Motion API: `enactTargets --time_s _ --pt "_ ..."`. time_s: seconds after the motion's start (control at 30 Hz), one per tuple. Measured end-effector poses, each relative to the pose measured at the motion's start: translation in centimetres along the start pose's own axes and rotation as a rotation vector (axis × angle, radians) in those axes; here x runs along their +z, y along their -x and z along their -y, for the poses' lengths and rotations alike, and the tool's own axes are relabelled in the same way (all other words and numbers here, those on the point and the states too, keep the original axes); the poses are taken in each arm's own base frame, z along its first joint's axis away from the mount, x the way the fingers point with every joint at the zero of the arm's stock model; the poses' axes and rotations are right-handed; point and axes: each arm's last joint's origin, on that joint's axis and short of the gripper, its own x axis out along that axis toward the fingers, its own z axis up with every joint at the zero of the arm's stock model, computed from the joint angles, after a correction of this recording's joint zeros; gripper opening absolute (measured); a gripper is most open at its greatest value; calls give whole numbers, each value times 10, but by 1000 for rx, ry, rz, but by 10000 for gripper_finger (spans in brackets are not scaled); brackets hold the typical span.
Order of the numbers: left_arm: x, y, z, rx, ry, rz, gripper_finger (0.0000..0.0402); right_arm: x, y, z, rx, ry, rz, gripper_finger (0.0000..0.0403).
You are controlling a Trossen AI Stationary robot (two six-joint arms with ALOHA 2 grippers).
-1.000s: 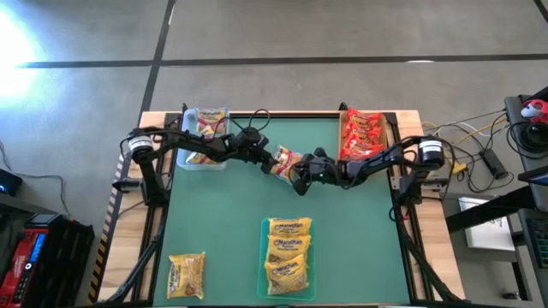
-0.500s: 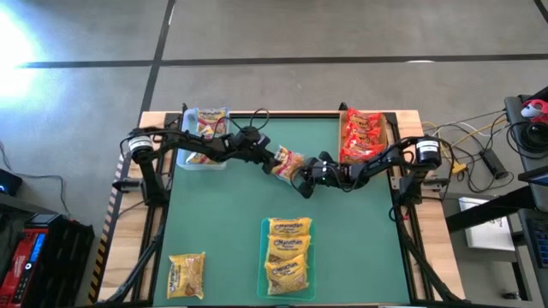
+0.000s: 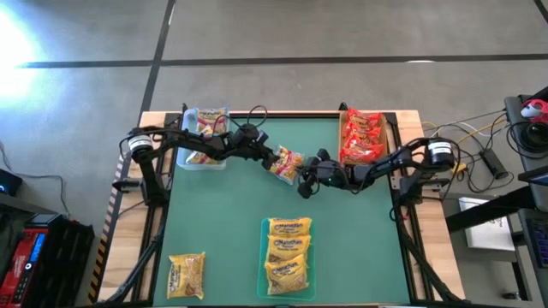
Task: Sort Maruchan noodles
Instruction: Put the blue noodle pack into the transparent bin
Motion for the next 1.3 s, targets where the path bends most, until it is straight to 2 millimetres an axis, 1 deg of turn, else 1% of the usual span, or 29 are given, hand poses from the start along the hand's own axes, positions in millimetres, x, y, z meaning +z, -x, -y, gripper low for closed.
enactTargets --time_s 0.33,0.5,0.7,0.8,1.0,1.13,1.3 --pt "0 0 0 -1 17 -3 254 -28 -26 -4 -1 -23 39 43" --pt "-3 0 -1 3 38 -28 254 -45 -37 0 -25 -21 11 43" --pt "-4 1 -3 14 60 -46 254 -59 -49 2 -25 -60 82 43" --pt "-4 1 -5 14 63 -45 254 -63 -51 3 -26 -61 88 43" --pt "-5 -2 -12 27 83 -51 254 -61 -51 4 -22 -51 87 43" --pt "-7 -5 -17 74 86 -37 254 -61 -51 4 -21 -47 86 43" --pt "-9 -12 -19 48 115 -19 254 -61 -51 4 -19 -40 89 43"
